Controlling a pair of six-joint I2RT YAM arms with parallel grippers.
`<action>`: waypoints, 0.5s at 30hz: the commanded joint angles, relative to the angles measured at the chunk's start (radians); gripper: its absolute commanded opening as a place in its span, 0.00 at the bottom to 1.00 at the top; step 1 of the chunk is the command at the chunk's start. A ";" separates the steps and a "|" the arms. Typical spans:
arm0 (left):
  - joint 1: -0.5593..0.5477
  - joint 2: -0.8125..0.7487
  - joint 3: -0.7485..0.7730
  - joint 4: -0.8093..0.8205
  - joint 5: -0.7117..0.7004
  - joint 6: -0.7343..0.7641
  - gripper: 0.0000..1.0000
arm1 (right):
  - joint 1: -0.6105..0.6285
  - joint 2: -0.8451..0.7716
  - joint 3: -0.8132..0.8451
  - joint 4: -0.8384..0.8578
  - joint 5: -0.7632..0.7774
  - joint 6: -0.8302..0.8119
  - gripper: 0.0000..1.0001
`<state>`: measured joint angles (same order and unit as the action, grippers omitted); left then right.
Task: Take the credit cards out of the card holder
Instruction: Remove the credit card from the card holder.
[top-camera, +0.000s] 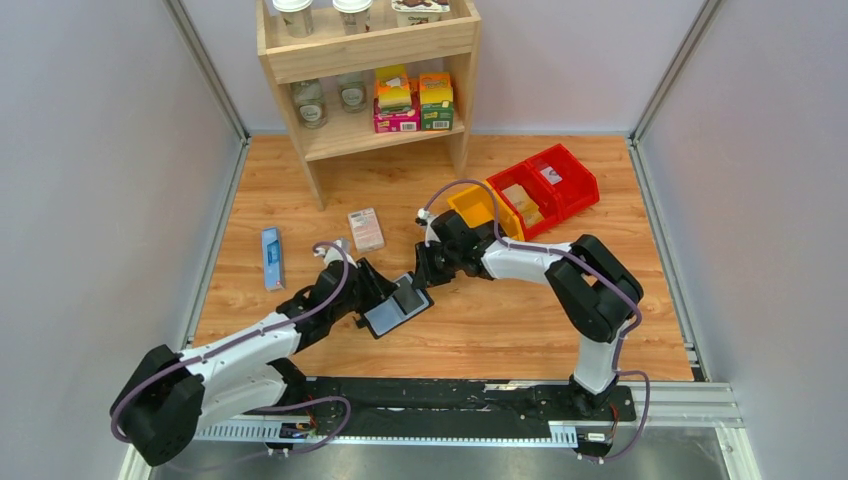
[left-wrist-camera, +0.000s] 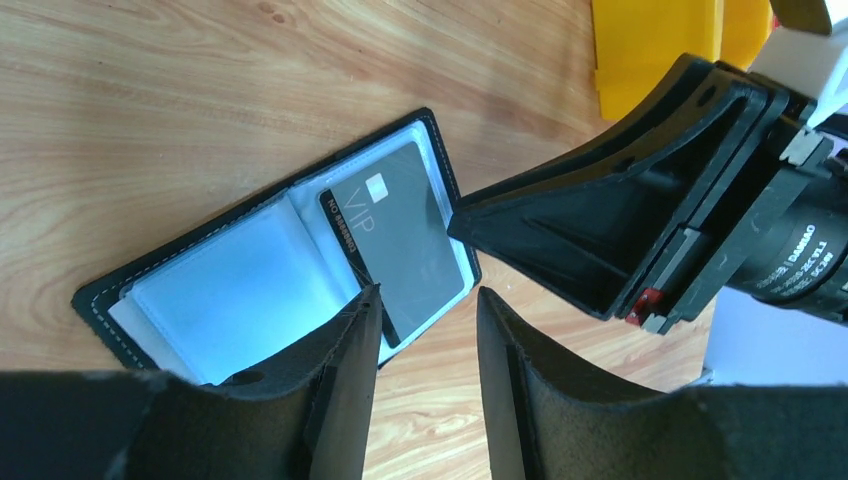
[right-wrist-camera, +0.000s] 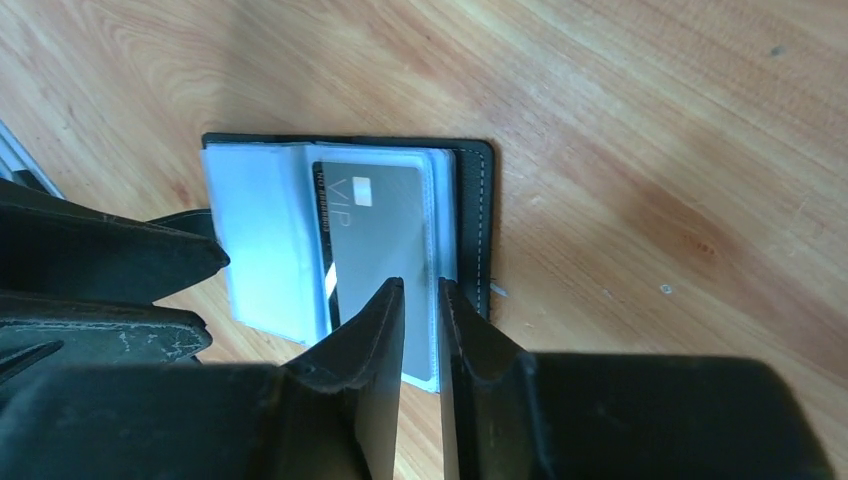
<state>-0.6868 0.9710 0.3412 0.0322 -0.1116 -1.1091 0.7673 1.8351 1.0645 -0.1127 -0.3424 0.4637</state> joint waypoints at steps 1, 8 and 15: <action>0.007 0.061 -0.013 0.132 0.012 -0.046 0.49 | 0.004 0.023 0.011 0.022 -0.023 -0.022 0.20; 0.016 0.123 -0.125 0.271 0.026 -0.112 0.52 | 0.004 0.042 -0.001 0.048 -0.096 -0.010 0.19; 0.020 0.166 -0.168 0.357 0.047 -0.146 0.53 | 0.004 0.052 -0.029 0.070 -0.116 0.024 0.19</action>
<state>-0.6716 1.1149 0.2028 0.2958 -0.0826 -1.2186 0.7673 1.8744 1.0565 -0.0841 -0.4286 0.4709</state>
